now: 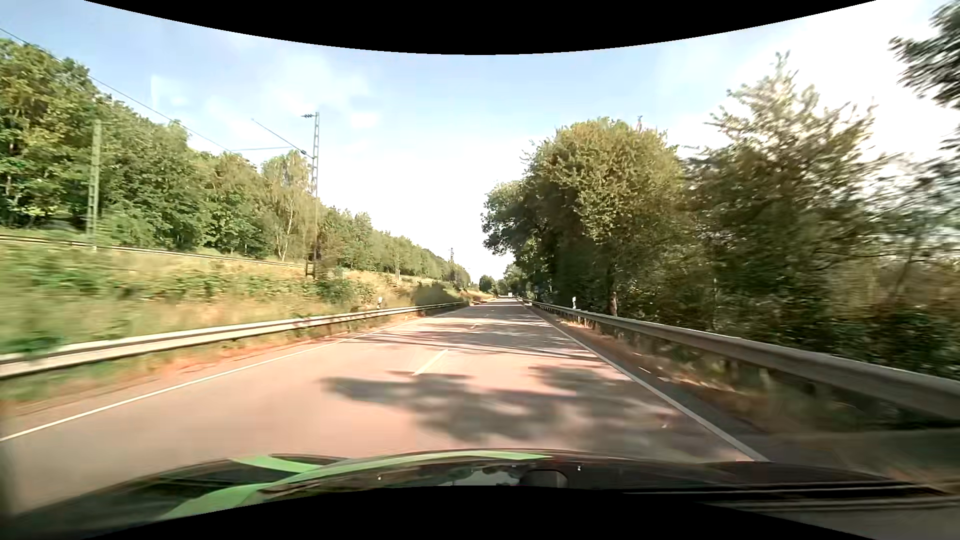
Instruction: Follow the waypoints while adhering to traffic rules and regulations
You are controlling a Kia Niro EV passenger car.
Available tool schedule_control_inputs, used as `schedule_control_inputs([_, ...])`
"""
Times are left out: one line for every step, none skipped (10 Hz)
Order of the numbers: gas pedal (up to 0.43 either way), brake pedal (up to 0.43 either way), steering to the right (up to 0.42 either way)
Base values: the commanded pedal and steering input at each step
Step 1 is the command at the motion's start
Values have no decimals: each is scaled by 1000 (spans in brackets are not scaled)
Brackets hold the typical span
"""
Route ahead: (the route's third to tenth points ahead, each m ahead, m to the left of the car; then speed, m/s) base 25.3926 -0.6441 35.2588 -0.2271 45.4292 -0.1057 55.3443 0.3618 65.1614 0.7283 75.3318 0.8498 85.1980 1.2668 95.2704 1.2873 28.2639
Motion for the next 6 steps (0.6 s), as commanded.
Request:
schedule_control_inputs([280,0,1])
schedule_control_inputs([280,0,1])
schedule_control_inputs([280,0,2])
schedule_control_inputs([287,0,2])
schedule_control_inputs([287,0,2])
schedule_control_inputs([287,0,2])
